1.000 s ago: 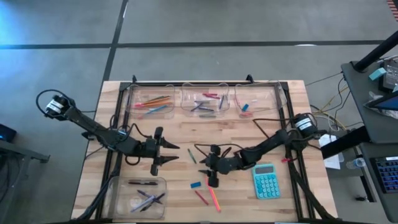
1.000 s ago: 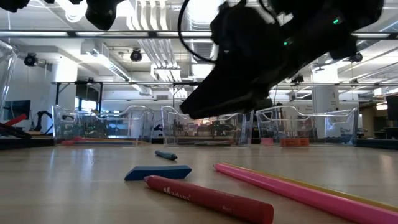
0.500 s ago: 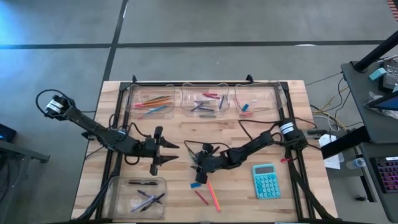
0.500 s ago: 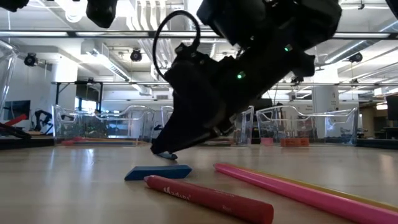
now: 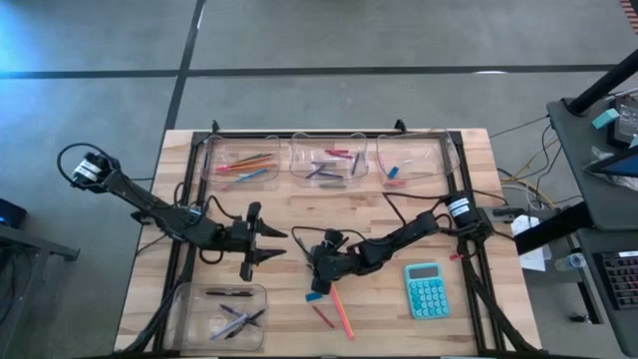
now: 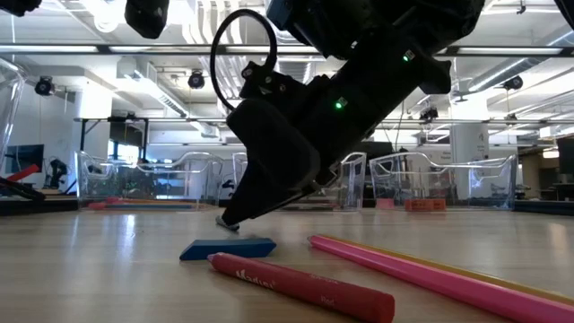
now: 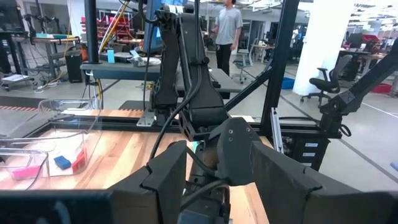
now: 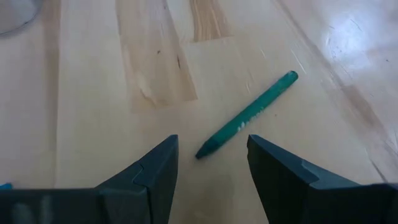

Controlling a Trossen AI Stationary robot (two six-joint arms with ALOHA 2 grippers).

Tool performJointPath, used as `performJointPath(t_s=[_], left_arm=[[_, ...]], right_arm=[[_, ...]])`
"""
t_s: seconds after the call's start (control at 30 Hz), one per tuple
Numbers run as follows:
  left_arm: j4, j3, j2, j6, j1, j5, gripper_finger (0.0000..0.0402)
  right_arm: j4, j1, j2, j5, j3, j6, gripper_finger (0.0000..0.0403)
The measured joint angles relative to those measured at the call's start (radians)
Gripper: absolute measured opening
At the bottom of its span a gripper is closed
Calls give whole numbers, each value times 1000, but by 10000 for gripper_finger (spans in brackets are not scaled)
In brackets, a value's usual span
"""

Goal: Sort crayons/erasers/pens/pencils in bins
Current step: Put the green crayon into the top middle transparent bin

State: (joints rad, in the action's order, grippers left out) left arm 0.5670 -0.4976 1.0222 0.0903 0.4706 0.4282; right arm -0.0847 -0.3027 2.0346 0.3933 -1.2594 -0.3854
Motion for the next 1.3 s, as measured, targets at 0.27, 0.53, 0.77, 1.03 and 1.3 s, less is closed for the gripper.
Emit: performJointPath(t_s=[0.27, 0.53, 0.77, 1.03, 1.3], left_arm=[[0, 0, 0, 0, 0, 0, 164], [0, 0, 0, -1, 0, 0, 164], [0, 0, 0, -2, 0, 0, 164], [0, 0, 1, 0, 0, 0, 164], [0, 0, 1, -16, 0, 0, 164]], right_arm=[[-1, 2, -2, 51, 15, -56, 182], [-11, 2, -2, 54, 16, -71, 182], [-67, 2, -2, 54, 13, -56, 182], [-85, 32, -3, 53, 2, 0, 182], [-77, 39, -3, 50, 17, -7, 182]])
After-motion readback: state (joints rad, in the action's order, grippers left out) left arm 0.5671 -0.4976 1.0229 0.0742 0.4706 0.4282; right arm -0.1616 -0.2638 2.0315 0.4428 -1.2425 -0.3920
